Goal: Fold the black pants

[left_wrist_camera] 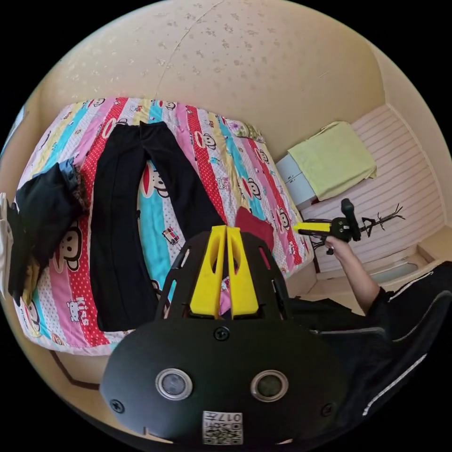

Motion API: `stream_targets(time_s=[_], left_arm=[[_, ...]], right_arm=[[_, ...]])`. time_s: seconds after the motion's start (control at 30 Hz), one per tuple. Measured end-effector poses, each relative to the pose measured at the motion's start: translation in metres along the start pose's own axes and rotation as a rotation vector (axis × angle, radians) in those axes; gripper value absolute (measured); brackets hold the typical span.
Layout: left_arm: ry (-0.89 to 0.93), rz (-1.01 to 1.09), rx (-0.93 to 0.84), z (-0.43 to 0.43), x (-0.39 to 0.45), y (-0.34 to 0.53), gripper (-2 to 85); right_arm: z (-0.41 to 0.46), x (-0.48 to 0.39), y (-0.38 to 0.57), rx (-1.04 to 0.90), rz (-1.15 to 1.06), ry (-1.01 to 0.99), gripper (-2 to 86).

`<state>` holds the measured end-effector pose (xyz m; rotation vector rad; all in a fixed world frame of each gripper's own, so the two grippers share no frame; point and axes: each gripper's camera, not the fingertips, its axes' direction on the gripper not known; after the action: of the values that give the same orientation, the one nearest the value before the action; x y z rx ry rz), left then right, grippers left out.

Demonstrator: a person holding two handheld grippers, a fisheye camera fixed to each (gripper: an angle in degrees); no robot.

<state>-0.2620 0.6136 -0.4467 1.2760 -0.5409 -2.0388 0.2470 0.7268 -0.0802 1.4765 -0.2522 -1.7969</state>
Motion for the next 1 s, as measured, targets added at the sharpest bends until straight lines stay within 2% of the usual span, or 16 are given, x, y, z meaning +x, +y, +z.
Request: stream_targets(time_s=[0.1,0.17,0.27,0.43,0.73,0.9,1.0], left_arm=[[0.039,0.015,-0.117,0.060,0.015,-0.013,-1.0],[0.099,0.013,-0.159,0.086,0.027,-0.019,-1.0],[0.108,-0.003,-0.194,0.120,0.047,-0.027,-1.0],[0.113,-0.092,-0.233,0.160,0.058,-0.028,-1.0],[0.031,-0.261,-0.241,0.149,0.036,-0.021,-1.0],[-0.001,-0.224,-0.240,0.132,0.049,-0.053,-1.0],[-0.041,-0.137,-0.225,0.119,0.067,-0.073,-1.0]], right_arm=[[0.064,0.033,0.004,-0.019,0.059,-0.211,0.8],[0.090,0.059,0.008,0.048,0.167,-0.369,1.4],[0.130,0.092,0.013,0.134,0.329,-0.480,2.6],[0.206,0.121,0.005,-0.033,0.520,-0.497,4.9],[0.240,0.140,-0.001,-0.046,0.620,-0.526,4.0],[0.227,0.163,0.009,-0.035,0.624,-0.531,3.4],[0.197,0.174,0.024,0.056,0.652,-0.589,3.2]])
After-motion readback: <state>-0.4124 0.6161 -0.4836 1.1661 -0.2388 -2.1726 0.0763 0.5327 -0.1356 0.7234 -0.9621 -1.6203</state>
